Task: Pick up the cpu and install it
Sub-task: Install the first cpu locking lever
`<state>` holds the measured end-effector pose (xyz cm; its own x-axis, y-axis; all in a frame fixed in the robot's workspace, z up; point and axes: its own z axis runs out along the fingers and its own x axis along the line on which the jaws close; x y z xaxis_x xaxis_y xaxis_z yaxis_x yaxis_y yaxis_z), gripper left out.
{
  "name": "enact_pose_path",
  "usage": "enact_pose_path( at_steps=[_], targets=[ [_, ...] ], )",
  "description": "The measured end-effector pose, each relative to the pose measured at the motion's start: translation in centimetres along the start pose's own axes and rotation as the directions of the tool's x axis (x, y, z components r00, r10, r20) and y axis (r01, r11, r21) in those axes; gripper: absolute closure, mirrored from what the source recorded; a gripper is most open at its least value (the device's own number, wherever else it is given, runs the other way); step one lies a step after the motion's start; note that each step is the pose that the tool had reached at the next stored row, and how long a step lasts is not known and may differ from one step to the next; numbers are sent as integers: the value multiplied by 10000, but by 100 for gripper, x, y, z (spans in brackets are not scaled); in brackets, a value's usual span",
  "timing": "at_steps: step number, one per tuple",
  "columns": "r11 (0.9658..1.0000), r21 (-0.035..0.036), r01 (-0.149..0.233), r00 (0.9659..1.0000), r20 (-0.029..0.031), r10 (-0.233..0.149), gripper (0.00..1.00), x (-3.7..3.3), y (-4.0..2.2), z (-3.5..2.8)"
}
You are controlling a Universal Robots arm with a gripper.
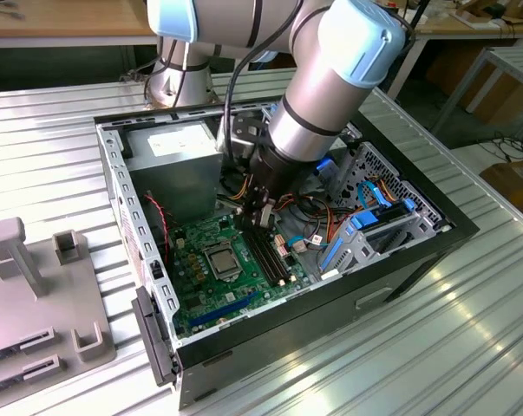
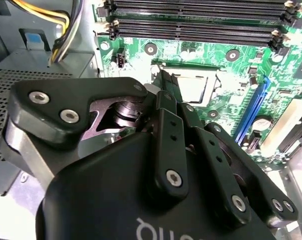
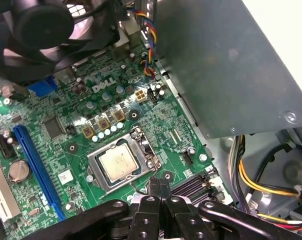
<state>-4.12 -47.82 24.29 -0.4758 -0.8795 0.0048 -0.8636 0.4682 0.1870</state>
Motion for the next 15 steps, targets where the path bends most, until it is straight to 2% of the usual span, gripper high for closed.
enact_pose_path(
  at_steps=[9,13,15],
  targets=[
    [9986,3,525,9986,-100,-525,89,60,-34,1],
    [9956,1,941,9954,-177,-941,89,108,-62,11],
    [9951,0,992,9949,-187,-992,89,110,-63,12]
  ],
)
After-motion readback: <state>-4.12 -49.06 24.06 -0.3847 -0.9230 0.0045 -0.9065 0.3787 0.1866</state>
